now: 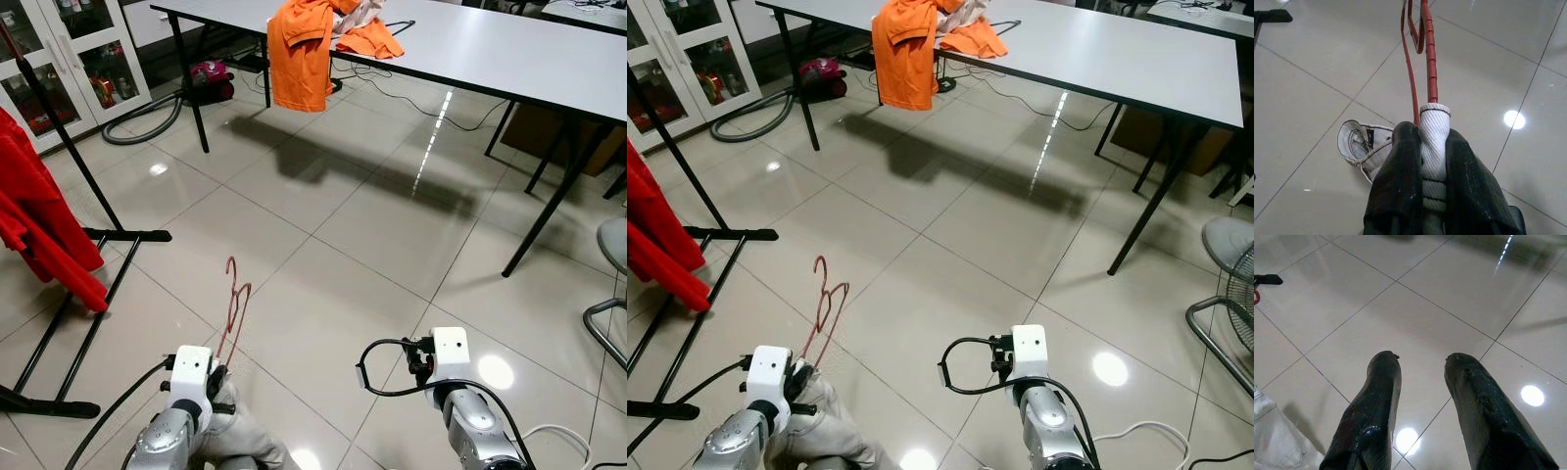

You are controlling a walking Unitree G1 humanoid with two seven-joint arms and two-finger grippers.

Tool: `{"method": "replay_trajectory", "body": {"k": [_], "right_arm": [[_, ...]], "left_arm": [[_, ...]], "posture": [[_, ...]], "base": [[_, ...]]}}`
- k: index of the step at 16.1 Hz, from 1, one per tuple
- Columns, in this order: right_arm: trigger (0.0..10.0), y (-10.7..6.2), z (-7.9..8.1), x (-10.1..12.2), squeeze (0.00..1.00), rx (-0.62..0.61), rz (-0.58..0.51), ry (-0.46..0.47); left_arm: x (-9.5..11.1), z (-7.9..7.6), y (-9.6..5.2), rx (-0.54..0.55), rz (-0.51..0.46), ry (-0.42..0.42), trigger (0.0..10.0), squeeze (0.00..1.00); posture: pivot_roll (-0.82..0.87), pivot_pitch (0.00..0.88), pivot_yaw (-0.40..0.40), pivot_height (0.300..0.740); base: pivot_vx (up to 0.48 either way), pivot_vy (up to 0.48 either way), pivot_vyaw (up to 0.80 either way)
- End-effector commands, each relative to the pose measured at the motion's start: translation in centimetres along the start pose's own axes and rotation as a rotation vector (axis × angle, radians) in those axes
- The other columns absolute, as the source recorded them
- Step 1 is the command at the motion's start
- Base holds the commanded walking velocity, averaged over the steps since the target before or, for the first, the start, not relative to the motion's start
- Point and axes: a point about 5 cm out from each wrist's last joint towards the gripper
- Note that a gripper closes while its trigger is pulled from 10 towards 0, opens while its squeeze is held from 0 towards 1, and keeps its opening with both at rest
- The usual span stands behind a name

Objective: Hang hanger

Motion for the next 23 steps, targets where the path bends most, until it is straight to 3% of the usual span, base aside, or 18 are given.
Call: {"method": "replay_trajectory", "body": {"k": [1, 7, 9, 12, 19, 20, 21, 23], "right_arm": [[10.0, 0.0, 0.0, 0.0, 0.0, -0.006, 0.001, 0.005], [10.0, 0.1, 0.1, 0.2, 0.0, 0.001, -0.011, -0.001], [10.0, 0.1, 0.2, 0.4, 0.0, 0.008, -0.022, -0.013], [10.0, 0.2, 0.5, 0.7, 0.0, 0.016, -0.041, -0.019], [10.0, 0.5, 1.1, 1.3, 0.0, 0.048, -0.064, -0.042], [10.0, 0.5, 1.1, 1.4, 0.0, 0.054, -0.066, -0.049], [10.0, 0.5, 1.1, 1.5, 0.0, 0.06, -0.072, -0.056], [10.0, 0.6, 1.1, 1.8, 0.0, 0.066, -0.08, -0.059]], "left_arm": [[0.4, 0.1, 0.1, -0.006, -0.014, 0.012, 10.0, 0.0], [0.6, 0.0, 0.1, -0.014, -0.051, -0.006, 10.0, 0.0], [3.0, -0.2, 0.3, -0.05, -0.214, 0.002, 10.0, 0.0], [5.8, -0.9, 0.5, -0.093, -0.357, 0.037, 10.0, 0.0], [6.9, -2.2, 0.4, -0.141, -0.395, 0.077, 10.0, 0.0], [6.9, -2.3, 0.2, -0.153, -0.399, 0.074, 7.3, 0.0], [6.9, -2.3, 0.1, -0.169, -0.408, 0.063, 0.0, 0.0], [6.9, -2.3, -0.1, -0.188, -0.415, 0.058, 0.0, 0.0]], "posture": [[0.01, 0.045, 0.026, 0.74], [0.0, 0.05, 0.025, 0.74], [0.0, 0.055, 0.032, 0.74], [0.0, 0.056, 0.043, 0.74], [0.01, 0.049, 0.036, 0.74], [0.01, 0.051, 0.034, 0.74], [0.01, 0.05, 0.029, 0.74], [0.01, 0.048, 0.026, 0.74]], "base": [[0.0, 0.0, 0.0], [0.0, 0.0, 0.0], [0.0, 0.0, 0.0], [0.0, 0.0, 0.0], [0.0, 0.0, 0.0], [0.0, 0.0, 0.0], [0.0, 0.0, 0.0], [0.0, 0.0, 0.0]]}}
Point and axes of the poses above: a point about 5 cm out from each wrist's last joint towards the gripper, its own y axis pointing out of the wrist towards the gripper, its own x axis along the axis of the wrist's last joint, z = x × y, and after that the axes turned 3 degrees about y, right-handed
